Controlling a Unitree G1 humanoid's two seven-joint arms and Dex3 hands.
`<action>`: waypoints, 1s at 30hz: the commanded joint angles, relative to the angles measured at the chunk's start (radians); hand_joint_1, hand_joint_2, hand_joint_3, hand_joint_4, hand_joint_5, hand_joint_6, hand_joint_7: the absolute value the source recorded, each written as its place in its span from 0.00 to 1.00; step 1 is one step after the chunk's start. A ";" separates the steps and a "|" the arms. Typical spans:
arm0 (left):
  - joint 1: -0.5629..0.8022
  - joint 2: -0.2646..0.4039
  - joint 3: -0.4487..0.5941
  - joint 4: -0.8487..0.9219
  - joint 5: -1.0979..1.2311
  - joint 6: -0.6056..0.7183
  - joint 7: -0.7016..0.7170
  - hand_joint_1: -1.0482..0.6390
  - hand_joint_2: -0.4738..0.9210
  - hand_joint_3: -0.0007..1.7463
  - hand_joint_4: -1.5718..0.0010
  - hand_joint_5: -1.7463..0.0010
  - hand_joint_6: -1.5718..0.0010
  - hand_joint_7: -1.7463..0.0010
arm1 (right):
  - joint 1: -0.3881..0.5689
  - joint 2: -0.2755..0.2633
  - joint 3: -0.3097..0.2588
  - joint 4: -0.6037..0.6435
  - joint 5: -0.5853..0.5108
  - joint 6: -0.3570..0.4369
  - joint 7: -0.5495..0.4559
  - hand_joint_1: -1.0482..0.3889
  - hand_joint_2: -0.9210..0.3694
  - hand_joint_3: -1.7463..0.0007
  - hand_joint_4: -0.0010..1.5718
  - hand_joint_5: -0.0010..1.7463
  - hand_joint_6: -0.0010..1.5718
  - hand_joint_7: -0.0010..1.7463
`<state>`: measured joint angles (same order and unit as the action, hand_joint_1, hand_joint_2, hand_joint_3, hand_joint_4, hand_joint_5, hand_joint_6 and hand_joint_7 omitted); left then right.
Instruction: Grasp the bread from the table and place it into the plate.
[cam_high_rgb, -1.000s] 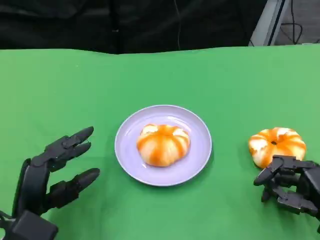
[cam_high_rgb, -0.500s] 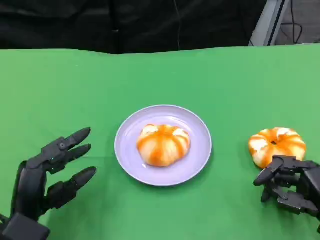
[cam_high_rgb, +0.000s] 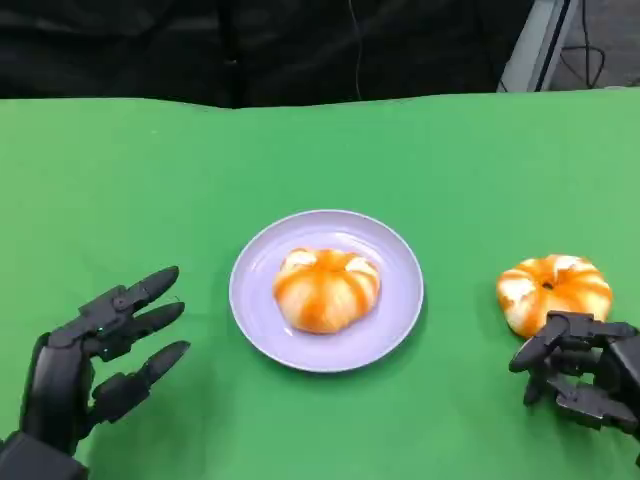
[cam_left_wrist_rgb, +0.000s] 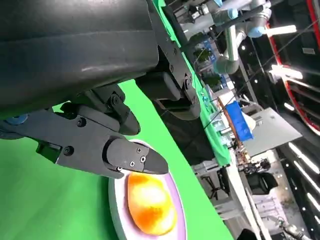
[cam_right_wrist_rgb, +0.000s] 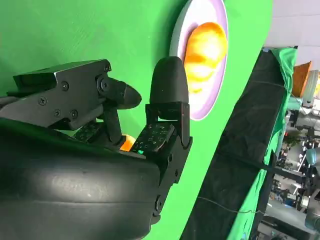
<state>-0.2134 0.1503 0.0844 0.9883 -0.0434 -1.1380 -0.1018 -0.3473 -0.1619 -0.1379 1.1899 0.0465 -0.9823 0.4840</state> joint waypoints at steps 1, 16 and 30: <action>-0.012 -0.005 0.020 0.020 -0.044 -0.003 -0.051 0.52 1.00 0.07 0.42 1.00 0.51 0.99 | -0.005 -0.023 -0.010 -0.001 0.013 0.010 0.001 0.78 0.07 0.64 0.57 0.79 0.60 0.57; -0.026 -0.014 0.046 0.052 -0.020 -0.012 -0.052 0.60 1.00 0.17 0.36 0.99 0.44 0.98 | -0.005 -0.025 -0.005 -0.003 0.002 0.004 -0.013 0.78 0.07 0.64 0.57 0.78 0.59 0.56; -0.036 -0.021 0.060 0.071 -0.007 -0.005 -0.054 0.61 1.00 0.23 0.31 0.98 0.36 0.97 | -0.009 -0.024 -0.007 0.000 0.004 -0.001 -0.011 0.78 0.07 0.64 0.57 0.78 0.59 0.55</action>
<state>-0.2471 0.1201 0.1327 1.0483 -0.0484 -1.1381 -0.1662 -0.3516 -0.1637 -0.1377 1.1899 0.0445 -0.9763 0.4783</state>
